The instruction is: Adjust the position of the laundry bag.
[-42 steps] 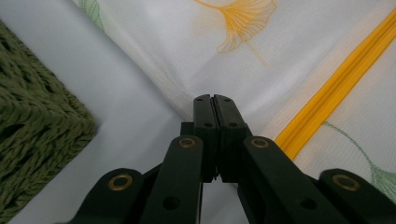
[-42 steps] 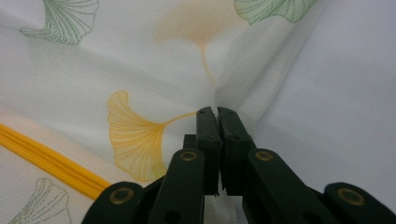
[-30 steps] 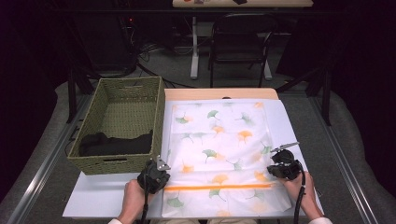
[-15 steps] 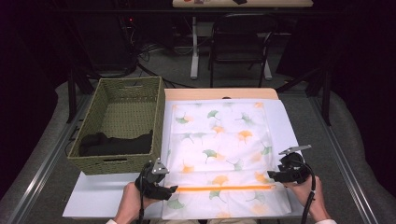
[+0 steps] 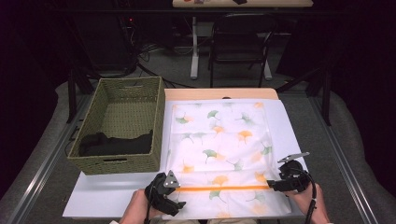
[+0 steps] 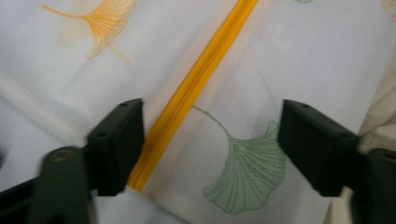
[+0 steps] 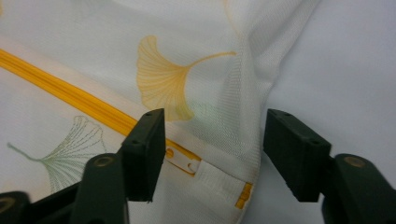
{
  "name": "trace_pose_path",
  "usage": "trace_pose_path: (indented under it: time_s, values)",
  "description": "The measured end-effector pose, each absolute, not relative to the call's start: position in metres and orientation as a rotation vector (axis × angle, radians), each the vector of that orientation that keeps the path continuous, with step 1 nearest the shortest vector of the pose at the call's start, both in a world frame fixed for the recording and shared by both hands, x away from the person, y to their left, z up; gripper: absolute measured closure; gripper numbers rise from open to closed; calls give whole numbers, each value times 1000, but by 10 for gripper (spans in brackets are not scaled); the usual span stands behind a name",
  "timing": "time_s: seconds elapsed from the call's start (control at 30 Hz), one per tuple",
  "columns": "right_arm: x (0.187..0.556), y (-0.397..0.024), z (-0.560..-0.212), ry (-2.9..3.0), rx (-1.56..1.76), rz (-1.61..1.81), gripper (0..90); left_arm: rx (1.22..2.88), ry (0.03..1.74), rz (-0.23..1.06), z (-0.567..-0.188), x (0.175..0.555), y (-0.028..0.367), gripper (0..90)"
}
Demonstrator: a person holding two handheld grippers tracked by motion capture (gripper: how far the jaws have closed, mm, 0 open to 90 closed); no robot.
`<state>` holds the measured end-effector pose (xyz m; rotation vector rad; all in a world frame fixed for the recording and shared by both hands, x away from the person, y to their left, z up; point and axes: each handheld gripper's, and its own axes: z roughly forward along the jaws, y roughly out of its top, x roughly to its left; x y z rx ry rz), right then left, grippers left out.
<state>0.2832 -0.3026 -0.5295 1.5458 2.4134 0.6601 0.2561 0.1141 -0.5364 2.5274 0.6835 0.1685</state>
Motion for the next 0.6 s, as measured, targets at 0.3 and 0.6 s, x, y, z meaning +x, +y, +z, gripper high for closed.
trace_pose_path:
  time_s: [0.3,0.6]
  values:
    - [284,-301,-534,2409,1558,639,594,2507,731,192,-541,261,115,598]
    - [286,-298,-534,2399,1566,644,808,2499,780,234,-541,262,113,803]
